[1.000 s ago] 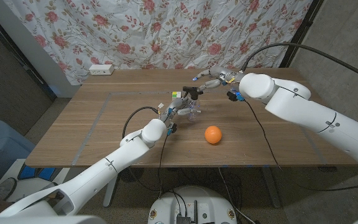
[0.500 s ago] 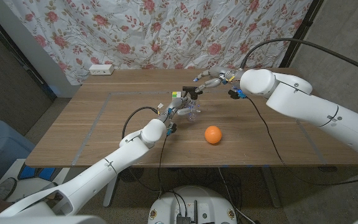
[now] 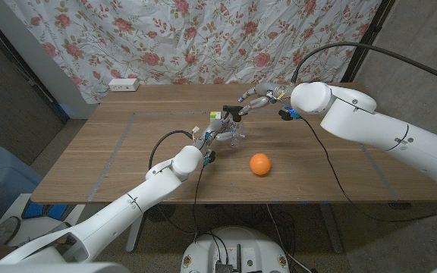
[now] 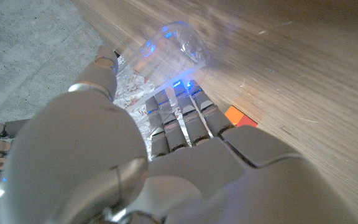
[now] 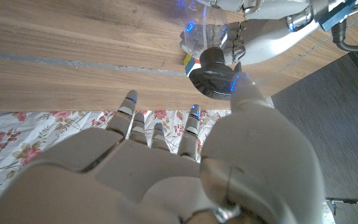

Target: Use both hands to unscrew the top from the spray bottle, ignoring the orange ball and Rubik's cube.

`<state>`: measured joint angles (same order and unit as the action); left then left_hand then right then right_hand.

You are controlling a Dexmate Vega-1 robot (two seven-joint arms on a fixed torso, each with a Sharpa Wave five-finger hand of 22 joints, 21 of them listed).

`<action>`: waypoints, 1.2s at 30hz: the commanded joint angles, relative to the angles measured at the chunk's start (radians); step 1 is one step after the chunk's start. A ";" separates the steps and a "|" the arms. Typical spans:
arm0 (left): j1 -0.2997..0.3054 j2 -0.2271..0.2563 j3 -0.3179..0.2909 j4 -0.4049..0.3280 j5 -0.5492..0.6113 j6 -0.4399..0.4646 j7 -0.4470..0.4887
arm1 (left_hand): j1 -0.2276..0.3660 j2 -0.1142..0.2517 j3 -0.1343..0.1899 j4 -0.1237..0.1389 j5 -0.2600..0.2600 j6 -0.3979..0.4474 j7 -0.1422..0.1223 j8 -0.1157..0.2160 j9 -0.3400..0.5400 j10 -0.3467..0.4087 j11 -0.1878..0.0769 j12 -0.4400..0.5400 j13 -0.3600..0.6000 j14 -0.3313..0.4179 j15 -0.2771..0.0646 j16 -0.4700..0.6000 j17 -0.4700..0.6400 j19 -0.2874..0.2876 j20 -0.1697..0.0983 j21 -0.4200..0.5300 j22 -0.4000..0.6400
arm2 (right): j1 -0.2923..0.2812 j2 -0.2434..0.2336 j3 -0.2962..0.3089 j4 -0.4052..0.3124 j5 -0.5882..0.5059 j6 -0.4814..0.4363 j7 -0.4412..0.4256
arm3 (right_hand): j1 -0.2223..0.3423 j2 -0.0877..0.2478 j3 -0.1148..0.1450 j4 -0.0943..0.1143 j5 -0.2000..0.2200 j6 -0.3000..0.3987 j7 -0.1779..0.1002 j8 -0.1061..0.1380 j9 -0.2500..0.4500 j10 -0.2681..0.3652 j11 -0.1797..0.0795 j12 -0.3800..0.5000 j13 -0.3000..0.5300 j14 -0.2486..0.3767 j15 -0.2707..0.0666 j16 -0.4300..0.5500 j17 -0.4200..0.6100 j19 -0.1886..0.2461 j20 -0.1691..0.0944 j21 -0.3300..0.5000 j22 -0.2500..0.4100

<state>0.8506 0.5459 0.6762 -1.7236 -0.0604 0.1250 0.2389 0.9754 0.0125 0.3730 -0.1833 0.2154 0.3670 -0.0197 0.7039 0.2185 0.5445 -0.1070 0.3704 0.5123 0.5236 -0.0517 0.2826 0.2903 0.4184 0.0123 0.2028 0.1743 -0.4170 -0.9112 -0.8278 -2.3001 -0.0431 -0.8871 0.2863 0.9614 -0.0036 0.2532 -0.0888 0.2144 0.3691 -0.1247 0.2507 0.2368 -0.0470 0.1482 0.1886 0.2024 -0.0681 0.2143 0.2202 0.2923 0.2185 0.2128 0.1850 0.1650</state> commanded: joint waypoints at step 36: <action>0.020 0.007 -0.003 -0.012 -0.002 -0.022 -0.008 | -0.086 0.100 0.029 0.015 -0.003 0.028 0.012 0.007 0.002 0.016 -0.007 -0.004 0.009 0.005 -0.064 -0.002 0.005 -0.002 0.008 -0.001 0.004 | -0.054 0.035 -0.003 -0.031 -0.006 -0.039 -0.112 | 0.061 0.075 0.051 -0.078 -0.011 0.215 -0.091 0.089 0.010 0.089 -0.069 0.031 -0.001 0.058 -0.036 0.026 -0.004 0.051 -0.013 0.013 0.003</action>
<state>0.8631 0.5538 0.6745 -1.7369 -0.0598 0.1105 0.2292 0.9754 0.0125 0.3760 -0.1863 0.2155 0.3670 -0.0197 0.7073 0.2185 0.5445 -0.1070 0.3660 0.5171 0.5236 -0.0517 0.2827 0.2900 0.4147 0.0160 0.2028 0.1743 -0.4447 -0.8812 -0.8461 -2.3287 -0.0609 -0.9317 0.2085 1.0135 0.0634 0.2971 -0.1583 0.1971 0.5632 -0.2151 0.3295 0.2442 0.0344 0.0821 0.2156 0.1998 -0.0175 0.1822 0.2390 0.2877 0.2591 0.2019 0.1930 0.1650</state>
